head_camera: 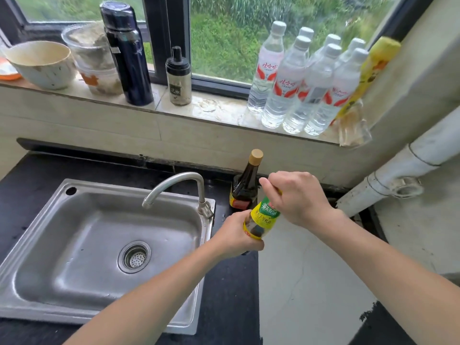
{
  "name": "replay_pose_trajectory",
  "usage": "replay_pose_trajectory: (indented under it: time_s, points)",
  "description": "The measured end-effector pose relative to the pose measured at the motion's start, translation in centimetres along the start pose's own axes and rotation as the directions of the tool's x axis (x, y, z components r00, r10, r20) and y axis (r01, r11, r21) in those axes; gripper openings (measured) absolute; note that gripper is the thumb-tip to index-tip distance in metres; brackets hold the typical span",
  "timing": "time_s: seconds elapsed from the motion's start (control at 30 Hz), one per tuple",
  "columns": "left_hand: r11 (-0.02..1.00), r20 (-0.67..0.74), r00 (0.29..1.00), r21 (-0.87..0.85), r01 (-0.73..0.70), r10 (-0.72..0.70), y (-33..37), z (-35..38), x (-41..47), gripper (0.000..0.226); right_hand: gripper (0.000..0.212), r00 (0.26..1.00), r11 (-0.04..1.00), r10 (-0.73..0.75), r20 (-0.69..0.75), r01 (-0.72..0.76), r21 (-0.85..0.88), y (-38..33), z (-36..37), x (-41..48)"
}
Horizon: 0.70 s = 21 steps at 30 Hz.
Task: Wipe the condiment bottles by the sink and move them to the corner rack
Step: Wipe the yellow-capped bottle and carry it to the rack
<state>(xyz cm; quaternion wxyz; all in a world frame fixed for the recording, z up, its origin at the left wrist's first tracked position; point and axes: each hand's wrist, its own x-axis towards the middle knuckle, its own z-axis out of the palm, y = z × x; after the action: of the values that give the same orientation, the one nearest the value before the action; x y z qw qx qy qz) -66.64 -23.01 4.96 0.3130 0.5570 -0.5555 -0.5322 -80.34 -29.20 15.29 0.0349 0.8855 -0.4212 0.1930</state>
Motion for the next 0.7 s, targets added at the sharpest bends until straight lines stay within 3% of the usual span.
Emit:
replay_pose_trajectory:
  time_s: [0.2,0.33,0.4,0.43,0.47,0.53,0.6,0.67,0.7]
  points:
    - [0.975,-0.349,0.932,0.156,0.159,-0.096,-0.7,1.7,-1.2,0.033,0.042,0.967,0.978,0.2,0.157,-0.187,-0.093,-1.4,1.0,0.7]
    - [0.884,-0.453,0.886,0.369,0.286,-0.097,-0.2,1.9,-2.0,0.033,0.036,0.827,0.891,0.452,0.336,-0.404,-0.206,-1.9,1.7,1.9]
    - [0.89,-0.381,0.915,0.358,0.282,-0.136,-0.5,1.8,-2.3,0.032,0.029,0.749,0.868,0.497,0.438,-0.439,-0.233,-1.9,2.0,2.2]
    - [0.93,-0.299,0.941,0.274,0.246,-0.16,-1.0,1.7,-2.3,0.033,0.027,0.739,0.874,0.483,0.469,-0.436,-0.215,-2.0,1.9,2.1]
    - [0.968,-0.188,0.968,0.152,0.199,-0.169,-1.3,1.1,-2.4,0.036,0.028,0.755,0.892,0.448,0.479,-0.416,-0.179,-2.1,1.7,1.9]
    - [0.986,0.083,0.99,-0.107,0.124,-0.116,-1.2,-0.7,-2.8,0.037,0.042,0.853,0.947,0.314,0.418,-0.313,-0.073,-2.1,1.3,1.2]
    - [0.956,0.308,0.951,-0.265,0.122,-0.036,-0.3,-2.5,-3.3,0.028,0.047,0.945,0.988,0.134,0.3,-0.15,0.031,-2.3,1.0,0.4]
    - [0.957,0.335,0.942,-0.269,0.105,-0.009,0.5,-3.0,-3.6,0.03,0.043,0.984,0.997,-0.015,0.179,0.0,0.082,-2.4,0.9,-0.3]
    - [0.969,0.254,0.967,-0.232,0.09,-0.029,0.8,-2.7,-3.6,0.031,0.041,0.99,0.997,-0.023,0.139,0.012,0.075,-2.5,1.0,-0.4]
